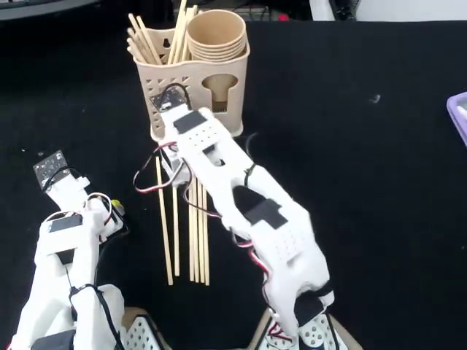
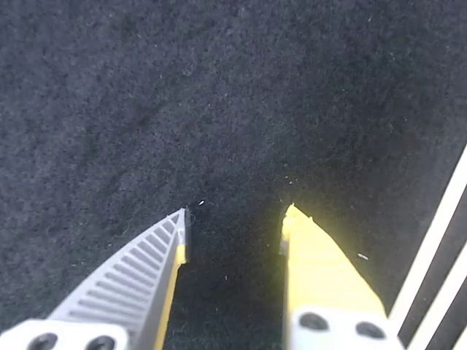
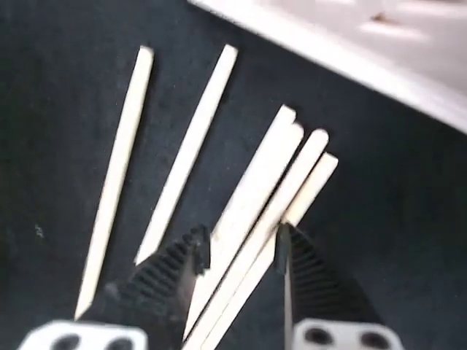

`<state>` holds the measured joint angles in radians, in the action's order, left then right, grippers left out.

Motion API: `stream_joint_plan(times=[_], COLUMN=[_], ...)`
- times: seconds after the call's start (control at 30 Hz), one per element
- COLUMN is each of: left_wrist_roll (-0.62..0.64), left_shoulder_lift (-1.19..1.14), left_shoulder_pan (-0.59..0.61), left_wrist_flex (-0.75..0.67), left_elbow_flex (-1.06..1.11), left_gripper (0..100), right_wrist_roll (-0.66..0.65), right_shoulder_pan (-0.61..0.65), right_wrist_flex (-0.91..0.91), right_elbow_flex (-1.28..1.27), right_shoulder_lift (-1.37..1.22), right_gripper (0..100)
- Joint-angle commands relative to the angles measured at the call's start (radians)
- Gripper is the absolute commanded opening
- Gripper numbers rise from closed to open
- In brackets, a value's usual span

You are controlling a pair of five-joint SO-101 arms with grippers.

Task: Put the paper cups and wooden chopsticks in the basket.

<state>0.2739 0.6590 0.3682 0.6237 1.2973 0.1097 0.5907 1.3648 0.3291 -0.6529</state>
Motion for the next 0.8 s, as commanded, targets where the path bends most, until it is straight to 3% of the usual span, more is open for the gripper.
stream_joint_plan(times=[0.0,0.13,0.5,0.63,0.77], left_wrist_roll=[-0.005,-0.005,-0.005,-0.005,-0.005], left_shoulder_lift=[0.025,0.025,0.025,0.025,0.025], left_shoulder_pan=[0.002,0.002,0.002,0.002,0.002], left_wrist_flex=[-0.014,-0.014,-0.015,-0.015,-0.015], left_elbow_flex=[-0.008,-0.008,-0.008,-0.008,-0.008], left_gripper=[21,21,21,21,21], right_wrist_roll=[-0.018,-0.083,-0.074,-0.069,-0.043], right_shoulder_pan=[0.008,0.018,0.044,0.069,0.101], right_wrist_flex=[0.095,0.121,0.127,0.066,-0.081], right_elbow_flex=[0.117,0.133,0.122,0.004,-0.274], right_shoulder_lift=[-0.042,-0.047,-0.031,0.102,0.348], right_gripper=[15.2,14.9,12.8,12.9,12.9])
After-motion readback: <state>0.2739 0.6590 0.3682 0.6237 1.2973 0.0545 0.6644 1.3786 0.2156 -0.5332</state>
